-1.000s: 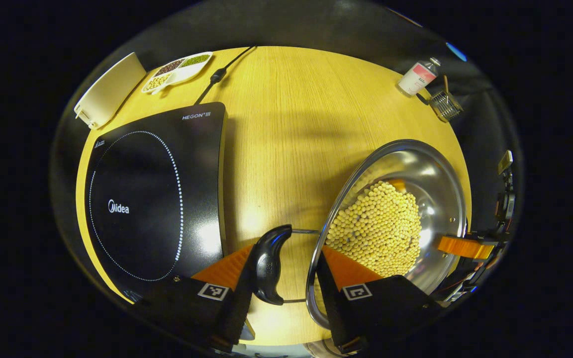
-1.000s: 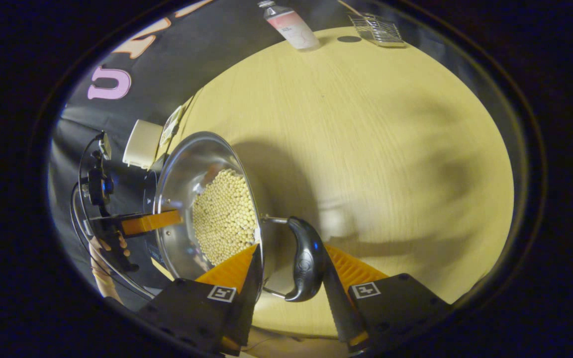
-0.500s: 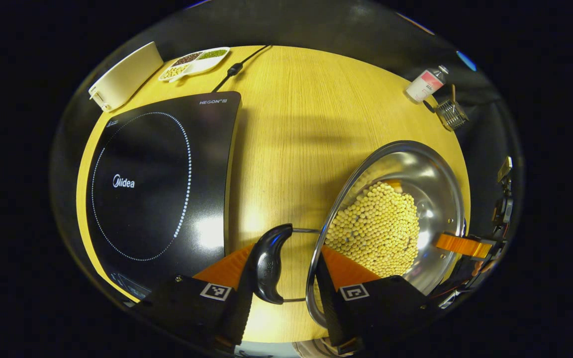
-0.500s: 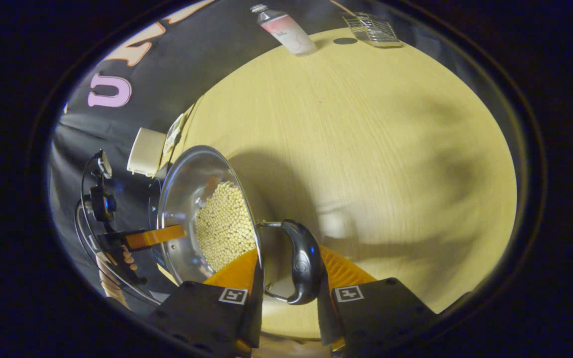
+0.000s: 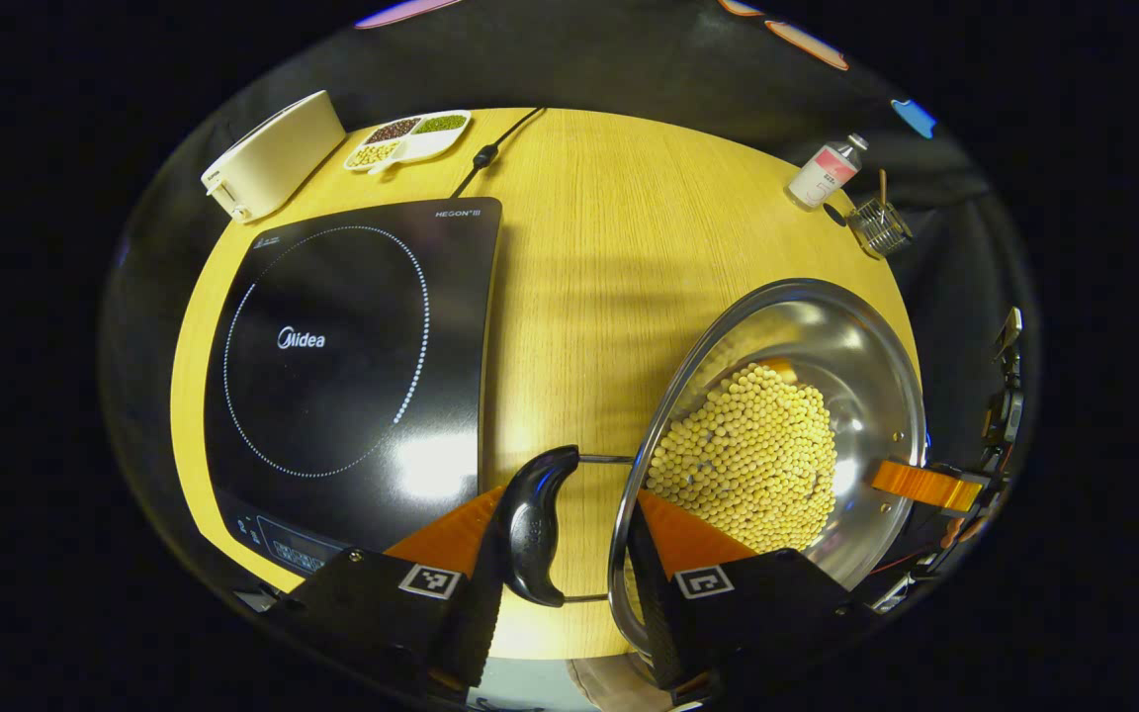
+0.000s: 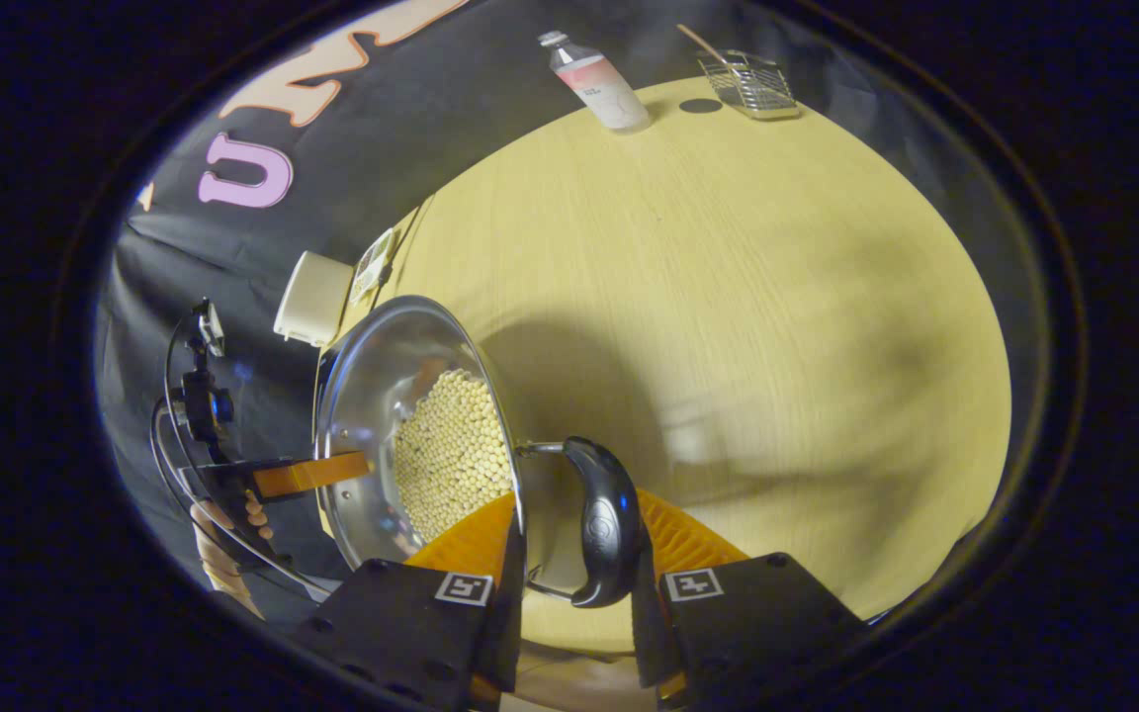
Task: First push the handle of the pot to place it horizontally, then grasp the pot with both hands and set it on the induction cooktop.
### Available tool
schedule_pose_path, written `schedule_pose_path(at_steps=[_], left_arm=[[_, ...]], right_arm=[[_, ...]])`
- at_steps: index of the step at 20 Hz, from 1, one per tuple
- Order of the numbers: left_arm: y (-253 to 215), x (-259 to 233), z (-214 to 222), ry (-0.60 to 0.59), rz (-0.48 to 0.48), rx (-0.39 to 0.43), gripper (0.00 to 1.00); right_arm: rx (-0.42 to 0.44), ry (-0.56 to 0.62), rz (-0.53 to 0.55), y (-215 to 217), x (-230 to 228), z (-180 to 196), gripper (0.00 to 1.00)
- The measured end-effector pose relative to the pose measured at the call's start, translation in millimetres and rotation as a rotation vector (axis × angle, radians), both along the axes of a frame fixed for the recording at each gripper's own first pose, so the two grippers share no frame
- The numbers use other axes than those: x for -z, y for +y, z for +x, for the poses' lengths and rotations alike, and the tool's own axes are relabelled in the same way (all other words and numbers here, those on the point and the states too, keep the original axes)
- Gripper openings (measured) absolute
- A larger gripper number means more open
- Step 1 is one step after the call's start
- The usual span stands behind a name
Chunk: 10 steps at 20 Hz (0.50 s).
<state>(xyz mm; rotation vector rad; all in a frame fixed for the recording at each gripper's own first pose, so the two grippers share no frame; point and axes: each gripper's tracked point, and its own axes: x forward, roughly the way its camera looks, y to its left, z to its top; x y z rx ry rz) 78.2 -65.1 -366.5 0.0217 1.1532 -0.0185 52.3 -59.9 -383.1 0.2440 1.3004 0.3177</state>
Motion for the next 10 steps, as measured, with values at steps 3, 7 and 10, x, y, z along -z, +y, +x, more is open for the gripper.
schedule_pose_path(at_steps=[3,7,10], left_arm=[[7.1,-10.1,-8.2,-0.001,-0.009,-0.001,0.65],[27.9,-27.7,-11.7,-0.008,-0.016,0.019,0.66],[56.8,-39.9,-9.3,-0.016,-0.020,0.033,0.64]], right_arm=[[-0.004,-0.018,-0.004,9.6,-11.0,-10.1,0.49],[0.014,-0.046,-0.011,30.9,-22.9,-21.8,0.49],[0.041,-0.058,-0.014,59.1,-28.2,-33.4,0.49]])
